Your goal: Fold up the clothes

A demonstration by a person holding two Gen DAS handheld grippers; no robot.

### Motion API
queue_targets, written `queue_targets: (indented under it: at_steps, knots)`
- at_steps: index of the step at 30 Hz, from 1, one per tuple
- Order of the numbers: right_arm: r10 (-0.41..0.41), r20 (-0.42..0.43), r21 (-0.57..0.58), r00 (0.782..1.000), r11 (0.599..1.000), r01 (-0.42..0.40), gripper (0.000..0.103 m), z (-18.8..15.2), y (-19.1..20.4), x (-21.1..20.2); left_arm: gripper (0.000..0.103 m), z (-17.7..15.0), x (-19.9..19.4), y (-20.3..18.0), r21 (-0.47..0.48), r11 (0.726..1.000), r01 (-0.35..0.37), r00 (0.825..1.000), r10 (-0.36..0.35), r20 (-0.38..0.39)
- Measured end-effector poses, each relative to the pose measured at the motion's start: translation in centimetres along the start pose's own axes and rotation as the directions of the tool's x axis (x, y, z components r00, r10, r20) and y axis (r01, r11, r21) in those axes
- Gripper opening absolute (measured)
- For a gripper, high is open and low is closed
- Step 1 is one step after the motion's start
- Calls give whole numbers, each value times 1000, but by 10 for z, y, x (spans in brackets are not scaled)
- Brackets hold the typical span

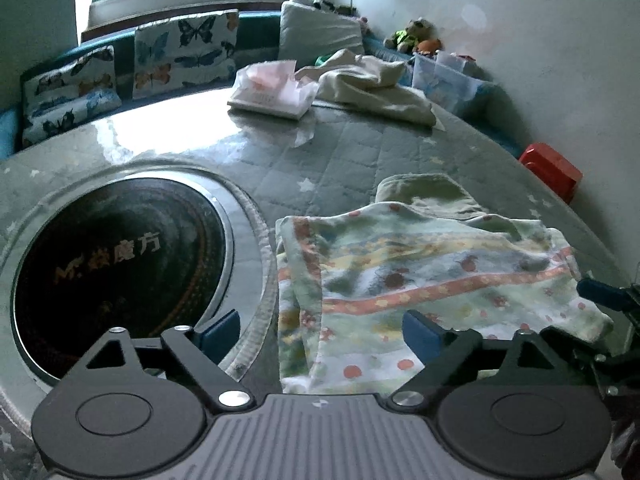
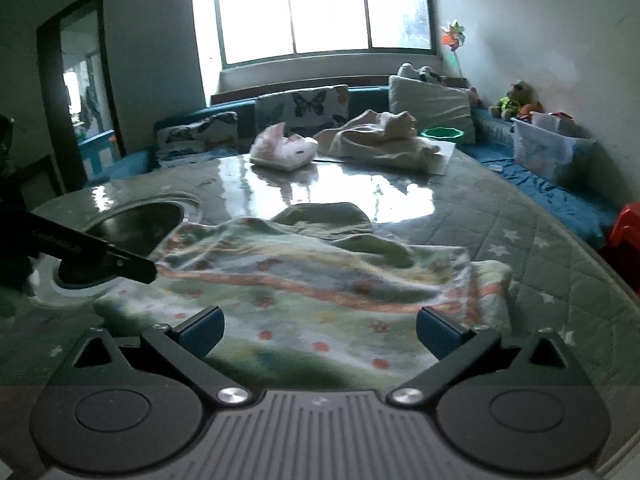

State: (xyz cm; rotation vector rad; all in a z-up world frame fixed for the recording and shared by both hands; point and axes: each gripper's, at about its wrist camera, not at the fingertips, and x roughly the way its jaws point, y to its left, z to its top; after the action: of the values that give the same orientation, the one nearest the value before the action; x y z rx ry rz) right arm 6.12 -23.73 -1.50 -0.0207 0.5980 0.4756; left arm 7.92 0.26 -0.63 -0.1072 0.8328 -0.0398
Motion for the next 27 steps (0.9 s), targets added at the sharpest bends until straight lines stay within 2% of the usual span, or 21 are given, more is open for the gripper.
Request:
queue_targets:
  at_steps: [6, 15, 27]
  knots:
    - [41, -2, 25, 999, 999, -41, 103, -6, 6, -5, 103, -8, -11, -2, 4, 1000, 9, 999, -9, 41]
    - [57, 26, 52, 998, 997, -58, 103, -13, 10, -16, 103, -17, -26, -4, 1, 1000, 2, 996, -2, 92]
    - [85, 44, 82, 995, 993, -88, 103, -23, 18, -34, 103, -36, -58, -7, 33, 999, -12, 980, 5, 199]
